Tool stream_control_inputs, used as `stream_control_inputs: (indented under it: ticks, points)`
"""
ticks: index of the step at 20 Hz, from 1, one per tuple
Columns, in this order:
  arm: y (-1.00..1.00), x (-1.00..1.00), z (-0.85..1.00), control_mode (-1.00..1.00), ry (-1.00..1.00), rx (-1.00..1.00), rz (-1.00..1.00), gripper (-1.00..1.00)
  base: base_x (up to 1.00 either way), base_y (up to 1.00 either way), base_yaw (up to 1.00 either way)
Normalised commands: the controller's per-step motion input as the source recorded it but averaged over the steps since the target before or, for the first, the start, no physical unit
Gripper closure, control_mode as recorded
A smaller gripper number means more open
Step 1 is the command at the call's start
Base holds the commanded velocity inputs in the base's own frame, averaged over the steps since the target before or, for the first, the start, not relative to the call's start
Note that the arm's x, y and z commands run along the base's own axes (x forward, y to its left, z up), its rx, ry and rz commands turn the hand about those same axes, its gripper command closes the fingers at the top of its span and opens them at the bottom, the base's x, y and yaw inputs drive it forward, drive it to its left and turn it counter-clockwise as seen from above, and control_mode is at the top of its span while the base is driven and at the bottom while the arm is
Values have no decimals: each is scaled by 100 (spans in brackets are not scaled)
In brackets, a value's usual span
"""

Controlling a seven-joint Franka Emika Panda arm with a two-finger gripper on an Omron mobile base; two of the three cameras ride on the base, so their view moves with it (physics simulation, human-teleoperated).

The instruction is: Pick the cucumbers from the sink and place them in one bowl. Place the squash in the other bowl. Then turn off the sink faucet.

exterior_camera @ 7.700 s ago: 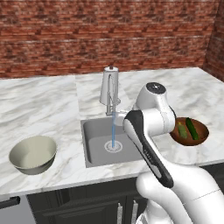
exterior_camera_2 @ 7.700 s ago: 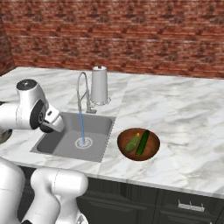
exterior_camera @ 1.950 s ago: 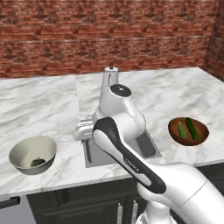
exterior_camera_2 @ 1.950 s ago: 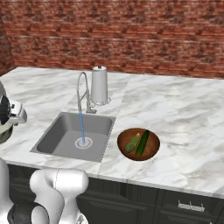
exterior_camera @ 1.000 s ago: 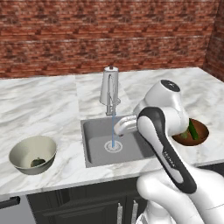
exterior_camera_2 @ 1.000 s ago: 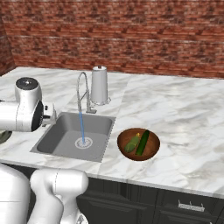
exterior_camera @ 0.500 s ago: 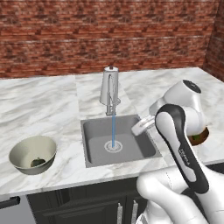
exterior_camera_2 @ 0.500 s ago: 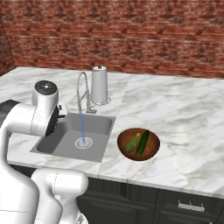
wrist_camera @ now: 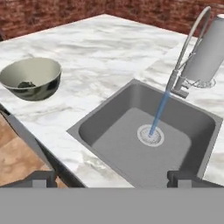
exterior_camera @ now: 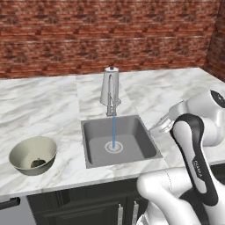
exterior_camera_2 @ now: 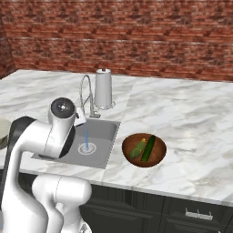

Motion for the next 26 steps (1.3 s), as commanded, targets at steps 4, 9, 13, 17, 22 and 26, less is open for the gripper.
stream_control_inputs:
  ticks: [4,9,13,17,22,26]
  points:
    - [-56,18,0,-100,-23,0,0,-100,0,0,0]
    - [-39,26,0,-100,-11,-3,0,-100,0,0,0]
    - [-19,45,0,-100,0,-11,1,-100,0,0,0]
    - [0,70,0,-100,0,-19,4,-100,0,0,0]
    - [0,62,0,-100,-2,-23,8,-100,0,0,0]
    - [-6,51,-5,-100,-16,-15,17,-100,0,0,0]
